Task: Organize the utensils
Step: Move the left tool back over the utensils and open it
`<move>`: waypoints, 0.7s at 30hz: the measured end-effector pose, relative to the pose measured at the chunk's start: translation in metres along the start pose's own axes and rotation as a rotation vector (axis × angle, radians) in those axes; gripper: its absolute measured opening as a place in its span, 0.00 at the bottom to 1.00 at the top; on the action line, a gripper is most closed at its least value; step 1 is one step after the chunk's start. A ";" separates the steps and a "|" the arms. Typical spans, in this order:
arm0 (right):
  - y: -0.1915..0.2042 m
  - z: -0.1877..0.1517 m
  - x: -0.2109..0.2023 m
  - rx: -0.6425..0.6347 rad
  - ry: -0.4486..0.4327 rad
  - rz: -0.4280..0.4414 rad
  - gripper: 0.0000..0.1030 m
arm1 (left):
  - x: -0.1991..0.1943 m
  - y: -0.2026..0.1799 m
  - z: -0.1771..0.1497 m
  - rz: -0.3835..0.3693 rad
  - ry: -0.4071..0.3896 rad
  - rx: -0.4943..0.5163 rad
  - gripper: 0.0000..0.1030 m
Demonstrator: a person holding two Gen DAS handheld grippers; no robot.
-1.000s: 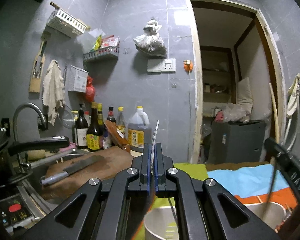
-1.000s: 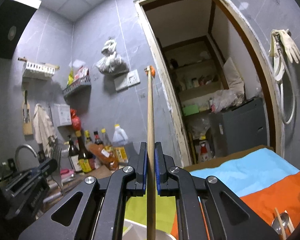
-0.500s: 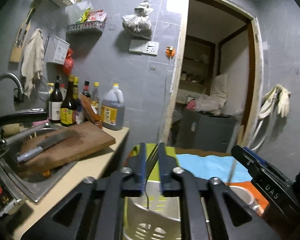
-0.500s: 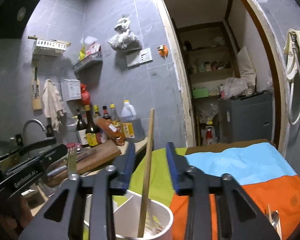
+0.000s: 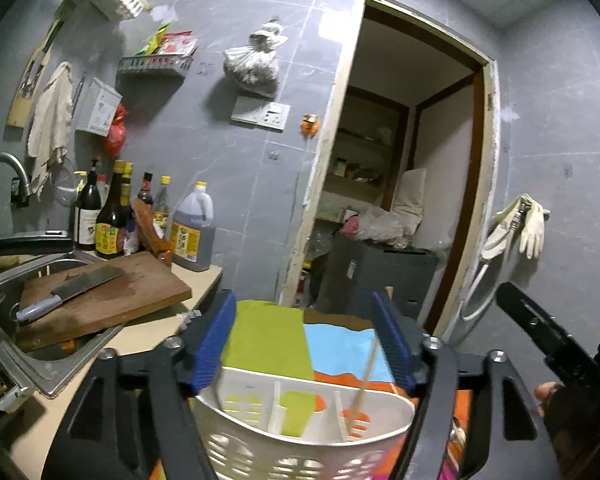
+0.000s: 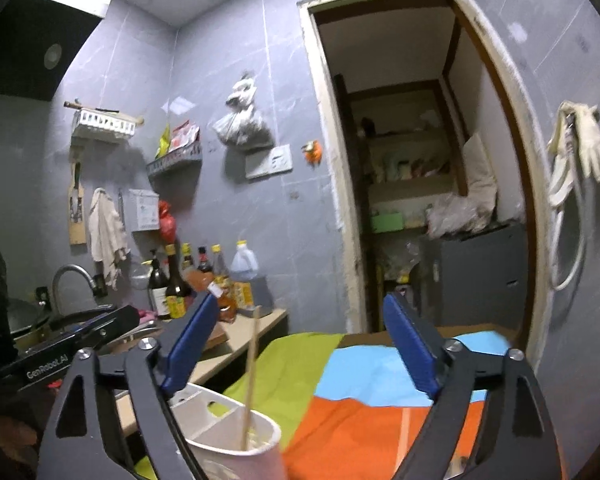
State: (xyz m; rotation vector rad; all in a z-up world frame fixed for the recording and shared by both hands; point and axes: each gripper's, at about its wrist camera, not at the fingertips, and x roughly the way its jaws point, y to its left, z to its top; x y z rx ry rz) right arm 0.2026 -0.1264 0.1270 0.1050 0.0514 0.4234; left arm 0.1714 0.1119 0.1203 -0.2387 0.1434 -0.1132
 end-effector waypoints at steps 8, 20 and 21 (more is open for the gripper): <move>-0.041 0.001 -0.051 -0.050 0.001 -0.090 1.00 | -0.007 -0.055 -0.019 -0.079 0.027 0.047 0.93; -0.089 -0.025 -0.102 -0.120 0.060 -0.237 1.00 | 0.013 -0.123 -0.071 -0.142 0.137 0.178 0.93; -0.092 -0.027 -0.104 -0.124 0.068 -0.245 1.00 | 0.015 -0.126 -0.074 -0.145 0.150 0.186 0.93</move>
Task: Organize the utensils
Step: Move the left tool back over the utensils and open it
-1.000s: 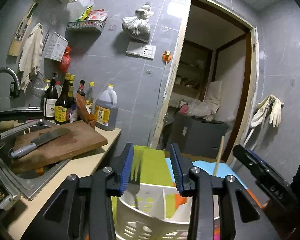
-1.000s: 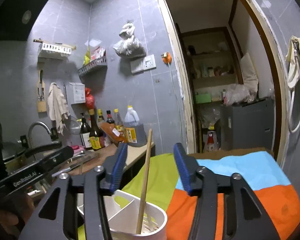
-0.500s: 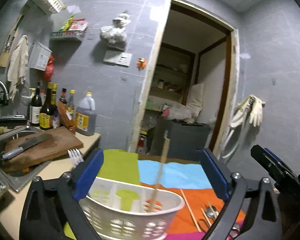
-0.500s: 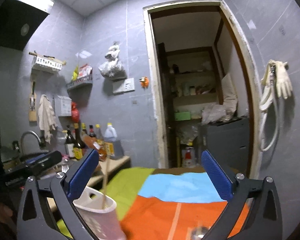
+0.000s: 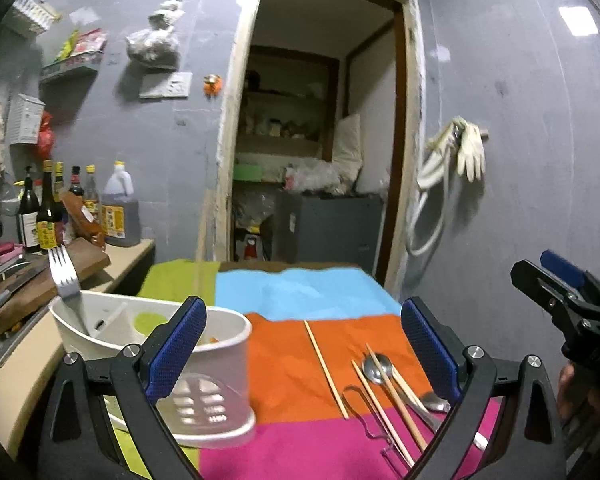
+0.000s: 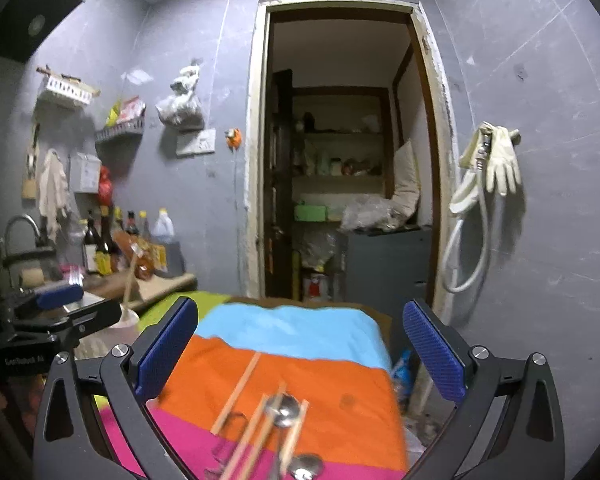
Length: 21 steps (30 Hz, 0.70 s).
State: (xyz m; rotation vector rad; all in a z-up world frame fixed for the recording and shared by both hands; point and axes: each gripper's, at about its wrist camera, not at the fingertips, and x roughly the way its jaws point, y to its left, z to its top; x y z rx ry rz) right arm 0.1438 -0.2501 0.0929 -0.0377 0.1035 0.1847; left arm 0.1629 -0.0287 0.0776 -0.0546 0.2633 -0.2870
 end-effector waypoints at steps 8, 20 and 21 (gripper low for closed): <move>-0.023 -0.032 0.005 -0.025 0.152 -0.029 1.00 | 0.029 -0.020 -0.026 0.005 0.144 0.068 0.93; -0.044 -0.075 0.038 0.016 0.481 0.000 0.82 | 0.084 -0.027 -0.060 0.044 0.372 0.105 0.83; -0.045 -0.078 0.040 0.019 0.501 0.009 0.81 | 0.089 -0.027 -0.061 0.042 0.390 0.108 0.76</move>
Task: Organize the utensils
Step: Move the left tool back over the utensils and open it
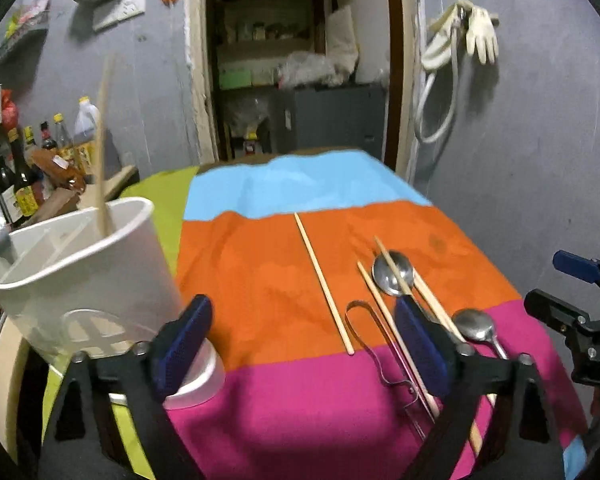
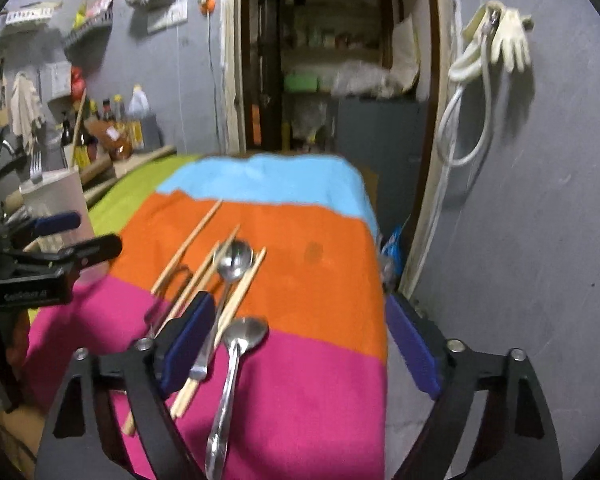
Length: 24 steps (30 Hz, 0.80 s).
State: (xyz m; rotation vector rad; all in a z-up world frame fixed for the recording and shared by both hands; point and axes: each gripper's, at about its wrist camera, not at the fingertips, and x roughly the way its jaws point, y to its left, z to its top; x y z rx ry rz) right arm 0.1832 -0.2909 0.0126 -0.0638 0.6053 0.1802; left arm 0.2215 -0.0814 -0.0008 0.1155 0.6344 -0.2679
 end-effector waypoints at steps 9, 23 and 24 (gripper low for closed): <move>0.008 -0.011 0.021 -0.064 0.156 0.089 0.59 | 0.052 0.005 0.005 -0.068 0.182 -0.043 0.39; 0.019 -0.011 0.056 -0.119 0.269 0.117 0.41 | 0.074 0.006 0.000 -0.114 0.293 -0.062 0.05; 0.019 -0.011 0.058 -0.118 0.274 0.120 0.40 | 0.074 0.007 -0.001 -0.109 0.295 -0.063 0.03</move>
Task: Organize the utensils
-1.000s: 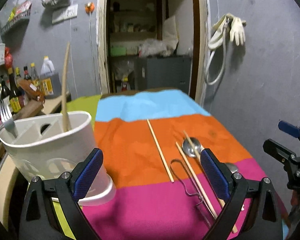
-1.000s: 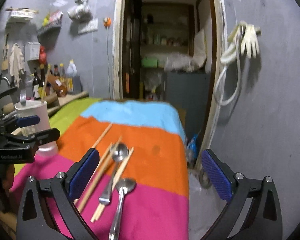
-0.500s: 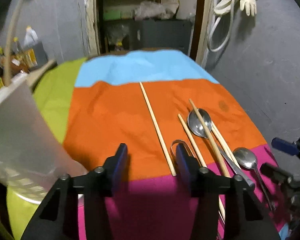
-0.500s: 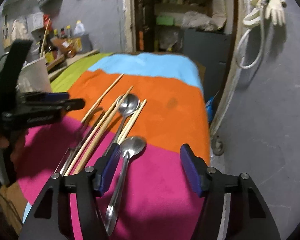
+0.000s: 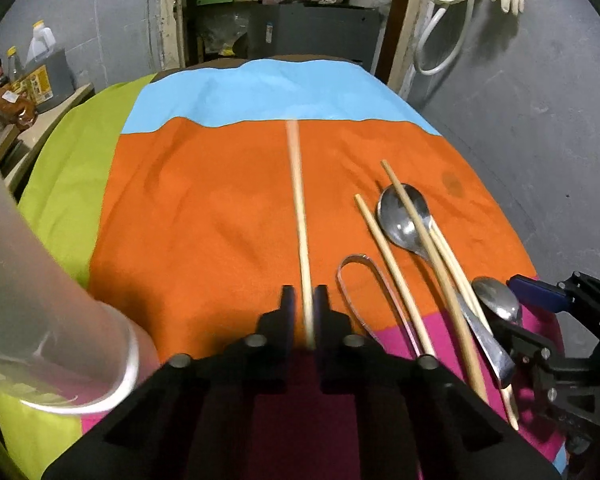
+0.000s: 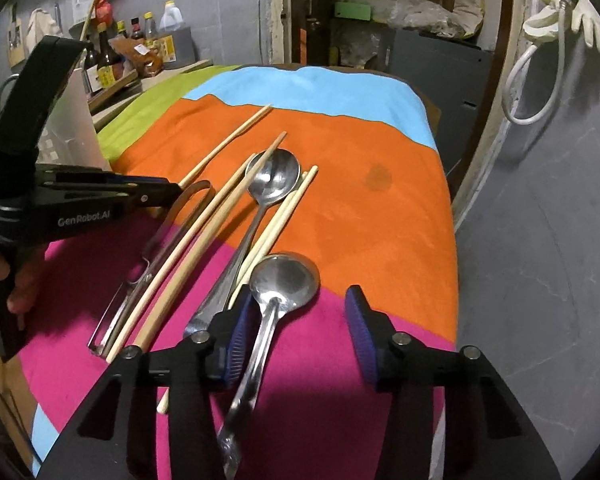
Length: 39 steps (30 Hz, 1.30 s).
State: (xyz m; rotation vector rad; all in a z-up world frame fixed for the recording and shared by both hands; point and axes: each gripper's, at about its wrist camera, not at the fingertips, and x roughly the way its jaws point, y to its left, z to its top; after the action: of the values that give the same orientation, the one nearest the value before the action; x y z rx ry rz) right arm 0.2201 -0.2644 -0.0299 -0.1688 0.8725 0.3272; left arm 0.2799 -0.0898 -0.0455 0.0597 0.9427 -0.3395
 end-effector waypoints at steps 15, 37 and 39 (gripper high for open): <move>-0.004 0.006 0.007 0.032 0.021 0.033 0.35 | -0.028 -0.010 -0.034 -0.035 0.075 0.065 0.03; -0.013 0.014 0.015 0.087 0.079 0.088 0.37 | 0.015 -0.001 0.031 -0.052 0.138 0.122 0.35; -0.013 0.015 0.015 0.085 0.083 0.090 0.37 | 0.017 -0.001 0.033 -0.046 0.142 0.130 0.34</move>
State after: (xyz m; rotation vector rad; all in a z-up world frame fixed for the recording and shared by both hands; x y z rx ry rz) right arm 0.2444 -0.2692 -0.0318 -0.0645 0.9764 0.3684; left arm 0.3143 -0.1020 -0.0394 0.1837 1.0628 -0.4436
